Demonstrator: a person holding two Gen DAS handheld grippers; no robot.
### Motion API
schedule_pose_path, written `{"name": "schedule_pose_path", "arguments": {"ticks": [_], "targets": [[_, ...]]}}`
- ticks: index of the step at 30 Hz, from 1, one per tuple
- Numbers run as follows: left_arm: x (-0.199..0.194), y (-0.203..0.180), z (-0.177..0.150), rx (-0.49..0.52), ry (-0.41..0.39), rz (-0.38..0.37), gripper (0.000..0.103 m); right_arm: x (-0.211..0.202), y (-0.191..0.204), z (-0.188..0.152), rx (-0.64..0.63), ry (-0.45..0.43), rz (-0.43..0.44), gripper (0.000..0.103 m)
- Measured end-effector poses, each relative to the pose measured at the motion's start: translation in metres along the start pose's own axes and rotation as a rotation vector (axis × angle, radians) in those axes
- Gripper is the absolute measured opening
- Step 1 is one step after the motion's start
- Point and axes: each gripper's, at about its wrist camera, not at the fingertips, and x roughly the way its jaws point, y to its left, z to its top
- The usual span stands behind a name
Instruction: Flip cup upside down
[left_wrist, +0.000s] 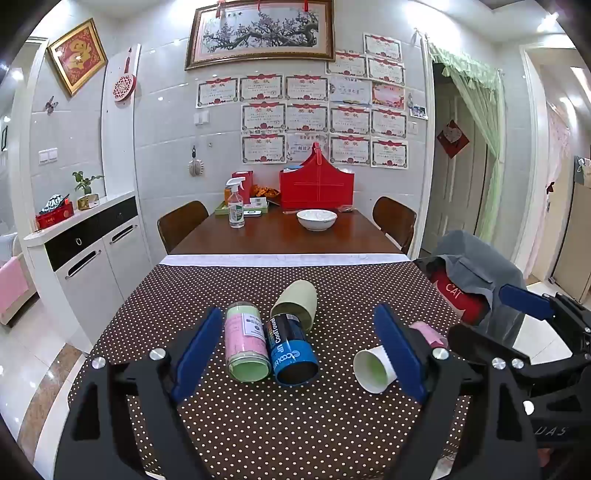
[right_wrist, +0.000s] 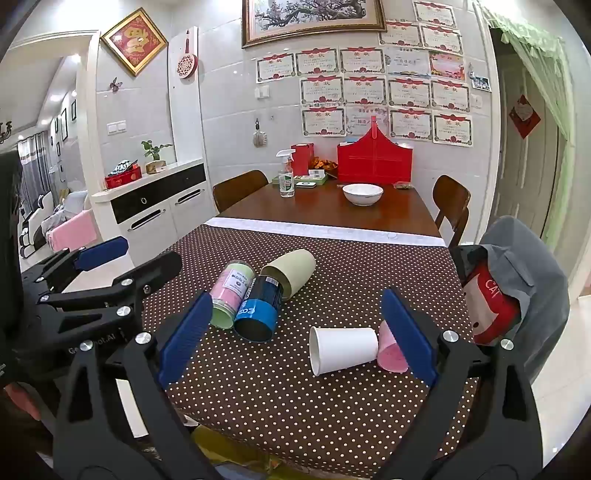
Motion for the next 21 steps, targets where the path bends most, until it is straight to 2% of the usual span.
{"name": "schedule_pose_path", "arguments": {"ticks": [21], "targets": [[0.0000,0.0022,0.0003,-0.011,0.020,0.004,0.083,0.0048,0.0043,-0.0040,-0.002,0.007,0.001,0.091]]}}
